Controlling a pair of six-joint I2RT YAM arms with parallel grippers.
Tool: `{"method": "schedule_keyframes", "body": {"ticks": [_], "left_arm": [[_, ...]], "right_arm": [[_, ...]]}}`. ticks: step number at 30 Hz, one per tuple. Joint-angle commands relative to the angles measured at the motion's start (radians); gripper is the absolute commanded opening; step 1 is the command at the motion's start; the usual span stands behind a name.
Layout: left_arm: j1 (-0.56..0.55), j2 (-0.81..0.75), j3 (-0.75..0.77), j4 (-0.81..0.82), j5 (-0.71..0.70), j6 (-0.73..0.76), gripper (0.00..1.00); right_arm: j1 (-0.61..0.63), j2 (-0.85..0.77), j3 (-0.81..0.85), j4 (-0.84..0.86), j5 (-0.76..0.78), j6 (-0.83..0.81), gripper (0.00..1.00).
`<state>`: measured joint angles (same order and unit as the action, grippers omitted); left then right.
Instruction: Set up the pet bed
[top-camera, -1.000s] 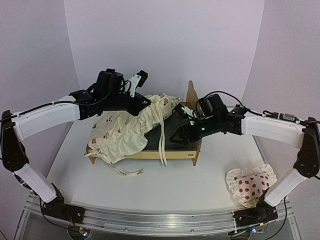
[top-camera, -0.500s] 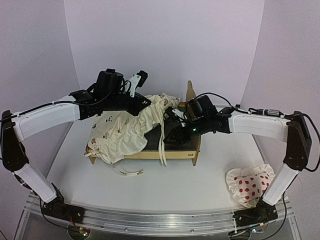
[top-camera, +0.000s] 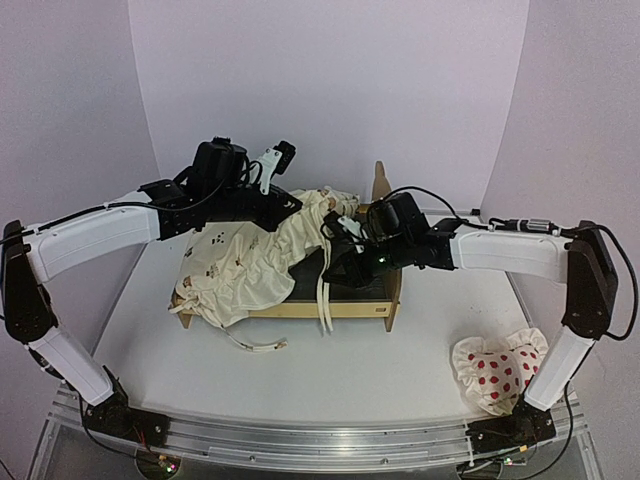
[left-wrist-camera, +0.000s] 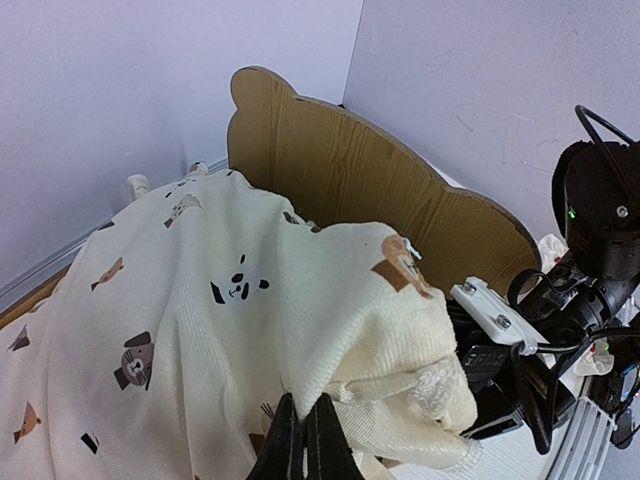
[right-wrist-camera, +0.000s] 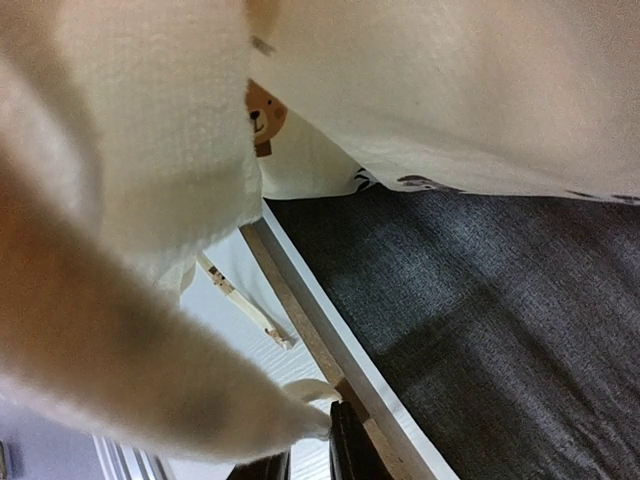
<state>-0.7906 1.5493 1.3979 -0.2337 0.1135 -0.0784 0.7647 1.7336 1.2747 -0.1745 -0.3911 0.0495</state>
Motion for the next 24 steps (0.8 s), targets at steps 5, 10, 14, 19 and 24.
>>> {"method": "schedule_keyframes", "body": {"ticks": [5,10,14,19,24], "left_arm": [[0.012,-0.057,0.009,0.036,-0.001,0.002,0.00],[0.011,-0.052,0.009,0.039,0.003,0.001,0.00],[0.011,-0.053,0.007,0.040,0.006,-0.002,0.00],[0.011,-0.059,0.002,0.040,0.011,-0.005,0.00],[0.011,-0.061,-0.007,0.041,0.018,-0.010,0.00]], "right_arm": [[0.005,-0.045,-0.043,0.030,0.035,0.004,0.13],[0.005,-0.052,-0.049,0.032,0.029,0.006,0.10],[0.005,-0.043,-0.031,0.032,0.029,0.007,0.00],[0.005,-0.059,0.007,0.018,0.107,0.013,0.00],[0.005,-0.110,0.080,-0.049,0.202,0.002,0.00]]}}
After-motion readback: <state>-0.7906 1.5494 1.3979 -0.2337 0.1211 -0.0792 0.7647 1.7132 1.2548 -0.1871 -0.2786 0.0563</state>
